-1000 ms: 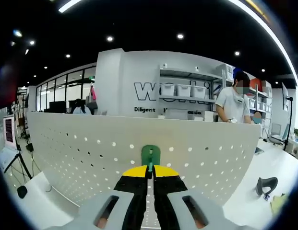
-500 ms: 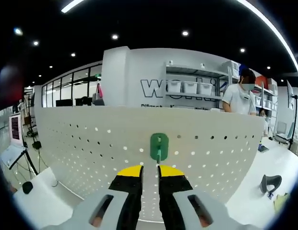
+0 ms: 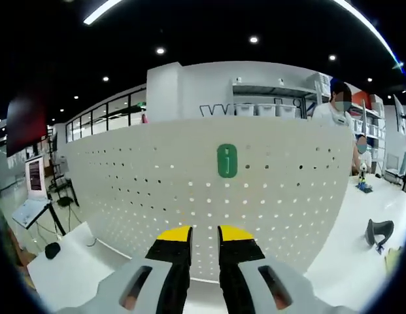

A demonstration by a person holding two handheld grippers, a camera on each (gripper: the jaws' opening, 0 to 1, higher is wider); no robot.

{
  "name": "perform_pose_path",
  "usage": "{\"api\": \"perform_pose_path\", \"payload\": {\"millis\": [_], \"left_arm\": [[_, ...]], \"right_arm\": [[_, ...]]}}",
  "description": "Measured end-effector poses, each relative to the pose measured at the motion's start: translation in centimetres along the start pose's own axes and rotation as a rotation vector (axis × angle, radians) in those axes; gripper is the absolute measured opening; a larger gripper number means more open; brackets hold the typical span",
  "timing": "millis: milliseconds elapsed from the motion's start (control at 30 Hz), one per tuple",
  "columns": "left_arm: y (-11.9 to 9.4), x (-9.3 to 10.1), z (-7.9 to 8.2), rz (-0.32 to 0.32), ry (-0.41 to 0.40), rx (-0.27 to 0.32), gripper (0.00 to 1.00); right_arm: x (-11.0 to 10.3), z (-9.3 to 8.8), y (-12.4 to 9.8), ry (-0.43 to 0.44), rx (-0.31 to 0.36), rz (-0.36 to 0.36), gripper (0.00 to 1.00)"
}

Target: Insert the hook assembly into the mounting plate slot until the hook locks in place.

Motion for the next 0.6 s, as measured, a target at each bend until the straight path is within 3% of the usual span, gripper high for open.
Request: {"api": "perform_pose_path", "payload": {"millis": [300,600], "left_arm": [[0.4,0.9,-0.4,0.022,-0.02,-0.01,0.42],[2.0,1.0,0.0,0.045,0.01,-0.037,0.41]], "right_arm": [[-1.0,-2.9,-1.7,0.02,-0.021,0.074,0.16],[-1.7,-5.0,-3.4,0.008,-0.04,0.139,0.18]]}}
Point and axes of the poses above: the point that each gripper's makers call its tool centre point, and the gripper's own axes: y roughly forward along the fingers, x roughly to its right, z roughly out of its top, the point moved 6 cm from there along -y, roughly backward along the fingers, and after that the axes turned 7 degrees about -x, right-handed, at the moved point
